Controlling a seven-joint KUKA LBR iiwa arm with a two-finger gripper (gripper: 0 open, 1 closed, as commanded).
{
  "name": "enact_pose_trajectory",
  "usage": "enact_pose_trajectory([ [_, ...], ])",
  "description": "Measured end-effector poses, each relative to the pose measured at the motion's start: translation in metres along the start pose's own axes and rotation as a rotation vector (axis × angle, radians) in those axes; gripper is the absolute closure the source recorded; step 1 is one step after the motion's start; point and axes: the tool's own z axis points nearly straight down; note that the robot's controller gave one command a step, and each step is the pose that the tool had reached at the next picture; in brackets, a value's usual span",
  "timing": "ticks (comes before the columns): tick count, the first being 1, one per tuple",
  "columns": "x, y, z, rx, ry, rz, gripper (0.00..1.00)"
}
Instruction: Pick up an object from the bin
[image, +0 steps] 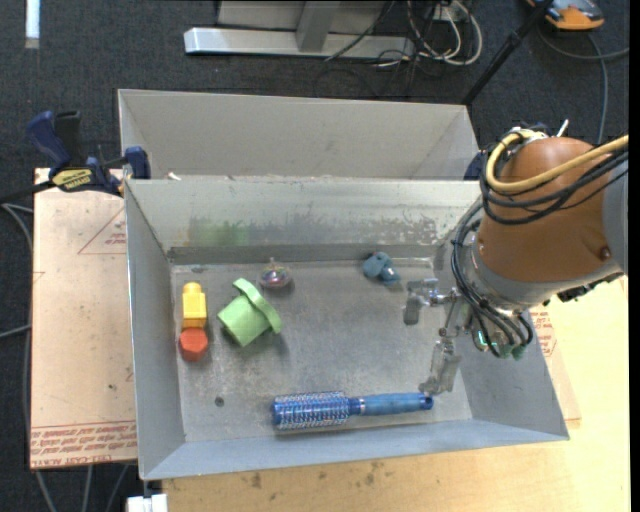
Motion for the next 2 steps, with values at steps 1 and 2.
enact_pose_trajectory([
  [1,0.002,0.043,0.136,0.0,-0.004,-0.329,0.0],
  [2,-0.009,0.067,0.168,0.003,-0.018,-0.362,0.0],
])
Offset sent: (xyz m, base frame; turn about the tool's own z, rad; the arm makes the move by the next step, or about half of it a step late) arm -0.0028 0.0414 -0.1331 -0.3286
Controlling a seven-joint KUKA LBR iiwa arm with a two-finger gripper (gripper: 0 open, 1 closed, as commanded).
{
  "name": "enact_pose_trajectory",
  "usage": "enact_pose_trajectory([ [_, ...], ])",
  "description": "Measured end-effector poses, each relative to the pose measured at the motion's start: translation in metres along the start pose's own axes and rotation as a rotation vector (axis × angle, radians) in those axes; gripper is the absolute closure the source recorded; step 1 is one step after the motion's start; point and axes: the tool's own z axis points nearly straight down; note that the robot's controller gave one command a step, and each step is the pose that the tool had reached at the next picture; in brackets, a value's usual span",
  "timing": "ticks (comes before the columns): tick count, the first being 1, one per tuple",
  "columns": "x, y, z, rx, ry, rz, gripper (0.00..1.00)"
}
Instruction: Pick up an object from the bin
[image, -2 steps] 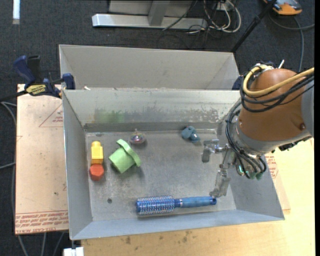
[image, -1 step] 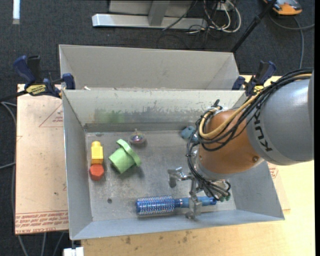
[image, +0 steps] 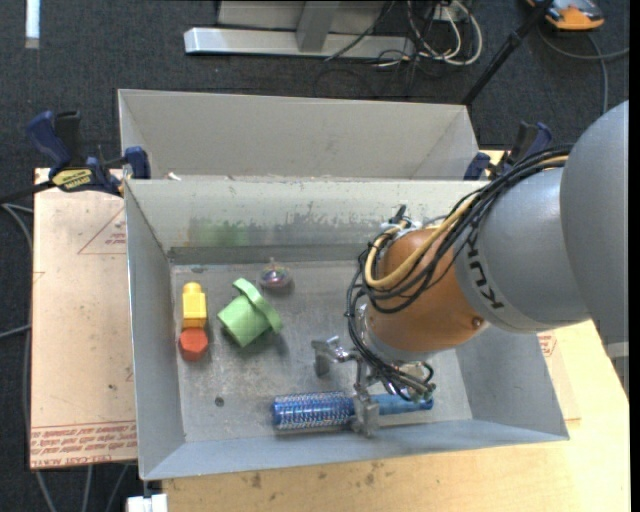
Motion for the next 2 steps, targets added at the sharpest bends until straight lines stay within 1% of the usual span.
enact_pose_trajectory([
  [1,0.003,0.0,0.0,-0.003,0.01,0.001,1.0],
  [2,0.003,-0.028,-0.18,0.0,0.0,-0.005,1.0],
])
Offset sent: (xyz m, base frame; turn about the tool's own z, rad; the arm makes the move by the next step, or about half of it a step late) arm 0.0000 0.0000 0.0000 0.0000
